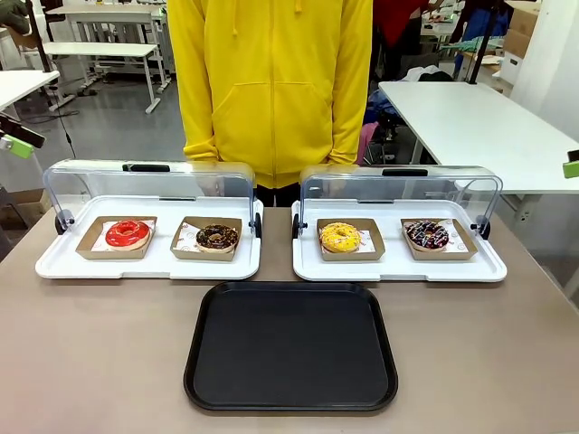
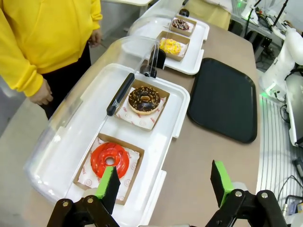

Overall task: Move the second donut from the left to the tray.
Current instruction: Pick up the Paper togo box containing the Donut indicated by the person and place it on the Handle tray.

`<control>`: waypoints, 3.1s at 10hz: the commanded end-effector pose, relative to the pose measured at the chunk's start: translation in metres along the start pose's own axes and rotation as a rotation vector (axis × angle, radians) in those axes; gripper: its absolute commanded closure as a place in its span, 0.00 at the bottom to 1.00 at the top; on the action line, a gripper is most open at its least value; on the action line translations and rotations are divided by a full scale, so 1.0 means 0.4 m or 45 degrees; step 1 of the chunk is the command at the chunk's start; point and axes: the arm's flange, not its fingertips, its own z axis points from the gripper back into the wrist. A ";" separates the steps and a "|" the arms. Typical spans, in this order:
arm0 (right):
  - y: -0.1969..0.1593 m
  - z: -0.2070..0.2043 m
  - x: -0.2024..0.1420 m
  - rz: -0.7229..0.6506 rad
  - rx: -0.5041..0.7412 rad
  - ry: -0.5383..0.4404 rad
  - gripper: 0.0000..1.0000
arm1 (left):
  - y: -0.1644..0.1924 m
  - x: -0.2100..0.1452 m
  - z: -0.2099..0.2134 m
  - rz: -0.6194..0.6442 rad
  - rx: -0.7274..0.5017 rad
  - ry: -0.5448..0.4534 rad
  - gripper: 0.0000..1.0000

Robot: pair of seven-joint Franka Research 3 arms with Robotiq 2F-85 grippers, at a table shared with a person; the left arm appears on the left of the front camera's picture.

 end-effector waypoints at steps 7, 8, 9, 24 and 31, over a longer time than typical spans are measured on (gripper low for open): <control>-0.009 -0.002 0.006 0.032 0.008 -0.043 0.00 | -0.004 0.001 0.002 -0.004 -0.007 -0.001 0.00; -0.009 -0.002 0.006 0.032 0.008 -0.043 0.00 | -0.004 0.001 0.002 -0.004 -0.007 -0.001 0.00; -0.009 -0.002 0.006 0.032 0.008 -0.043 0.00 | -0.004 0.001 0.002 -0.004 -0.007 -0.001 0.00; -0.009 -0.002 0.006 0.032 0.008 -0.043 0.00 | -0.004 0.001 0.002 -0.004 -0.007 -0.001 0.00; -0.009 -0.002 0.006 0.032 0.008 -0.043 0.00 | -0.004 0.001 0.002 -0.004 -0.007 -0.001 0.00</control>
